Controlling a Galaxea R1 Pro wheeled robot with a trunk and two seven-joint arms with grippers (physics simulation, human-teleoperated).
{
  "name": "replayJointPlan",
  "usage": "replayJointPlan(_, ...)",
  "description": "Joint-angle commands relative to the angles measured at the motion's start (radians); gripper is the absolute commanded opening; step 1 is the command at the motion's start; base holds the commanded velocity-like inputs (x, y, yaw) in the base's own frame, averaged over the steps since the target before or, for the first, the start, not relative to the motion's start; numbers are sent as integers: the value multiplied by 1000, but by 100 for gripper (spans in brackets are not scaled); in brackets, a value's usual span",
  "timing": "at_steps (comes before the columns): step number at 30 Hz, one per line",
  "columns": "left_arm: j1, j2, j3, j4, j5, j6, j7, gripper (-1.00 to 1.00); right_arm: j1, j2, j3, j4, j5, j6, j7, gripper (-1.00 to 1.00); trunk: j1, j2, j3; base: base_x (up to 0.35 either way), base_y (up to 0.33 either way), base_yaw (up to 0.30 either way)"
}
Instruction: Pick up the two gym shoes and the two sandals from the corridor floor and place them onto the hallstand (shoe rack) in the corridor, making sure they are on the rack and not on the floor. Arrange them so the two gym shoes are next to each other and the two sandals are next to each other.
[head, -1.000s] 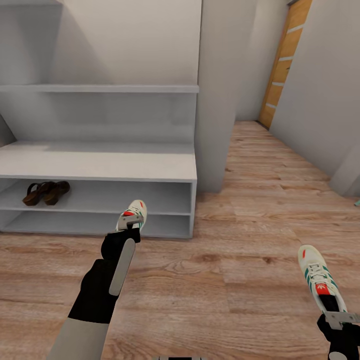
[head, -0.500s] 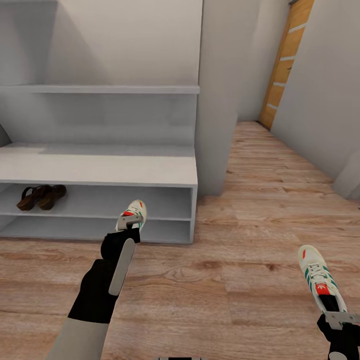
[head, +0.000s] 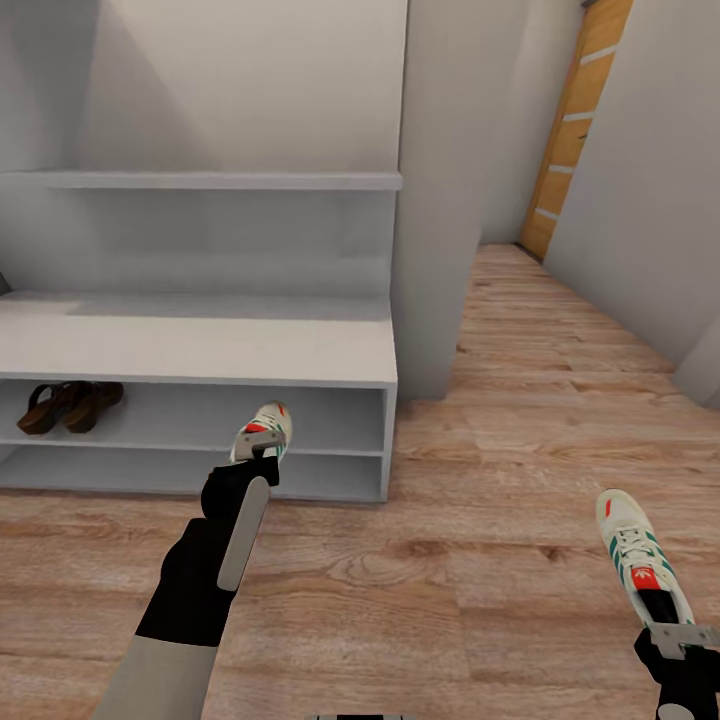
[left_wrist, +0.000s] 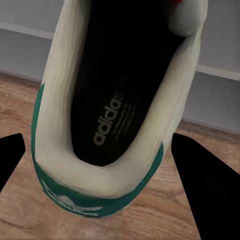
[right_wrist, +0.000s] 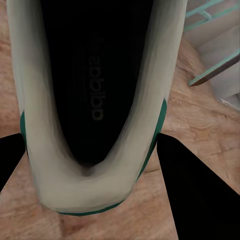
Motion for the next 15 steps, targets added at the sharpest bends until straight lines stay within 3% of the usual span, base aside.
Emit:
replayJointPlan(1,0,0,0,0,-1,0,0,-100,0,0,0,0,-1,-1,-1,-100,0,0,0,48,0,0)
replayJointPlan(15,0,0,6,5,-1,0,1,-100,0,0,0,0,-1,-1,-1,-100,0,0,0,29,0,0)
